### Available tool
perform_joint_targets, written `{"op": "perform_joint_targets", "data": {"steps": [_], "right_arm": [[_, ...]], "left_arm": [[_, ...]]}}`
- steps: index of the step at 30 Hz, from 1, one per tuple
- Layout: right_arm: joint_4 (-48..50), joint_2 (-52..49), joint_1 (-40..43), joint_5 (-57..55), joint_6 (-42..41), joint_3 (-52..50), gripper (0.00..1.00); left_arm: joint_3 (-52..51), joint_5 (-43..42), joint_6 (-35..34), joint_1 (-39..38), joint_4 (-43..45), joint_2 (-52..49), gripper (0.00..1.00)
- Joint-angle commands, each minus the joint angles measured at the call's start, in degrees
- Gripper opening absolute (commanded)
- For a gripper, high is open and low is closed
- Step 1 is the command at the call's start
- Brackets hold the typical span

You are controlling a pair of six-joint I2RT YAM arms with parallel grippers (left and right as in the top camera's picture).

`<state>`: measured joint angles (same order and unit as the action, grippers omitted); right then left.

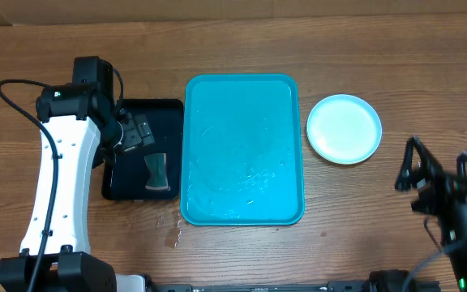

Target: Clean dirty plates on tray and stack at the side

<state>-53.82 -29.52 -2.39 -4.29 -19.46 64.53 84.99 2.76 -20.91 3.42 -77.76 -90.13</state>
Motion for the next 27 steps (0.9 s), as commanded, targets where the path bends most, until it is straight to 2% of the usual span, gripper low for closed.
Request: {"op": "perform_joint_targets", "data": {"steps": [1,8,17,22,27], "right_arm": [[-1.31,5.31,-0.66,-1.20,0.24,0.98,1.00],[-1.31,16.70,-0.66,-1.16,0.22,-2.43,1.00],[1.88,27.19,-0.66,1.51,-1.57,-12.85,1.00],[11.37,29.29,-0.59,2.89,-1.95,-20.94,1.00],[29.33,29.29,-0.59,4.04,-1.92,-29.90,1.00]], "left_arm": [[0.31,-0.24,-0.55,-0.07,0.09,-0.52,1.00],[0.31,-0.24,-0.55,-0.07,0.09,-0.52,1.00],[0.31,-0.24,-0.55,-0.07,0.09,-0.52,1.00],[0.31,-0.24,-0.55,-0.07,0.09,-0.52,1.00],[0.31,-0.24,-0.55,-0.07,0.11,-0.52,1.00]]}}
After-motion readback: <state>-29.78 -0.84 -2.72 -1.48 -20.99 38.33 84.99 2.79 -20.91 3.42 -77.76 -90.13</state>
